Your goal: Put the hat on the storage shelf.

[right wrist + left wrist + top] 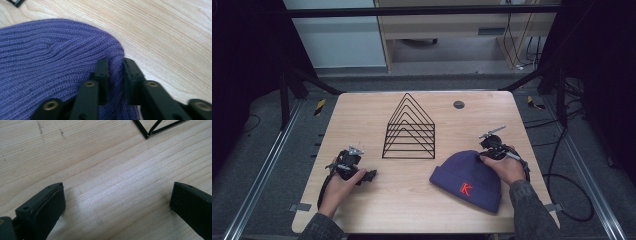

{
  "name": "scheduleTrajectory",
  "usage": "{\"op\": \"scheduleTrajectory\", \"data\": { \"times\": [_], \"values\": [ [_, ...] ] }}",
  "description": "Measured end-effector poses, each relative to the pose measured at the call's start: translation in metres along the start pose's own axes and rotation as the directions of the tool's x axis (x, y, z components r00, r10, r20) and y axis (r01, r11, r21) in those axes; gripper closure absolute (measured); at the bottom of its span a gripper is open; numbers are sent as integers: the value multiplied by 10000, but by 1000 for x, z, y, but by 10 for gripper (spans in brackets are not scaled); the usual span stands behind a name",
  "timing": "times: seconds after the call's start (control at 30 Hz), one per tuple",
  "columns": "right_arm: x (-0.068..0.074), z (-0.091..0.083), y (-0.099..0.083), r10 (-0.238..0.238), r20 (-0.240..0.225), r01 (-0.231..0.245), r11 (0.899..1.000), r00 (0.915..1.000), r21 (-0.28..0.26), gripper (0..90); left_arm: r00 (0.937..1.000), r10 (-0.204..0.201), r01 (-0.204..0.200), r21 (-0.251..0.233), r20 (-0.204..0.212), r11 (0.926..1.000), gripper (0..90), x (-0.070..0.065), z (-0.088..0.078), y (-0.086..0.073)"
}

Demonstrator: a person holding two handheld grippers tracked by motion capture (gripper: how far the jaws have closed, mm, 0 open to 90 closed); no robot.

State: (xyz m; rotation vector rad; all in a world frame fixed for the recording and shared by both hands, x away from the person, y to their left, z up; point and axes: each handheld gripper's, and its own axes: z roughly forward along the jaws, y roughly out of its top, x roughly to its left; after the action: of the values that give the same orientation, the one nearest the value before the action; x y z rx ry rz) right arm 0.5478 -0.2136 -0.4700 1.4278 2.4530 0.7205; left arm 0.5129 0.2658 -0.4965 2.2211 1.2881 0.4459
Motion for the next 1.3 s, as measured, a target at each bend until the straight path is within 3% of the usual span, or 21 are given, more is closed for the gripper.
{"op": "scheduleTrajectory", "data": {
  "times": [0.27,0.5,0.73,1.1,1.3],
  "values": [
    [3,-8,-1,-162,-2,162,9993,9999,-334,821,10000,-35,35,-40,5,10000,0,0,0,0],
    [13,-40,-2,-576,-38,566,9896,9983,-1321,829,10000,3,-3,-34,27,10000,0,0,0,0],
    [30,-77,-6,-1183,-121,1124,9668,9929,-2297,833,9998,184,-184,-33,98,9998,43,0,-3,2],
    [56,-121,-3,-2067,-528,1792,9294,9770,-3227,837,9999,8,3,-783,141,9969,55,4,-17,3],
    [63,-139,5,-2657,-496,2308,9036,9628,-3608,838,9999,-113,128,-1516,103,9884,73,3,-29,7]
  ]
}}
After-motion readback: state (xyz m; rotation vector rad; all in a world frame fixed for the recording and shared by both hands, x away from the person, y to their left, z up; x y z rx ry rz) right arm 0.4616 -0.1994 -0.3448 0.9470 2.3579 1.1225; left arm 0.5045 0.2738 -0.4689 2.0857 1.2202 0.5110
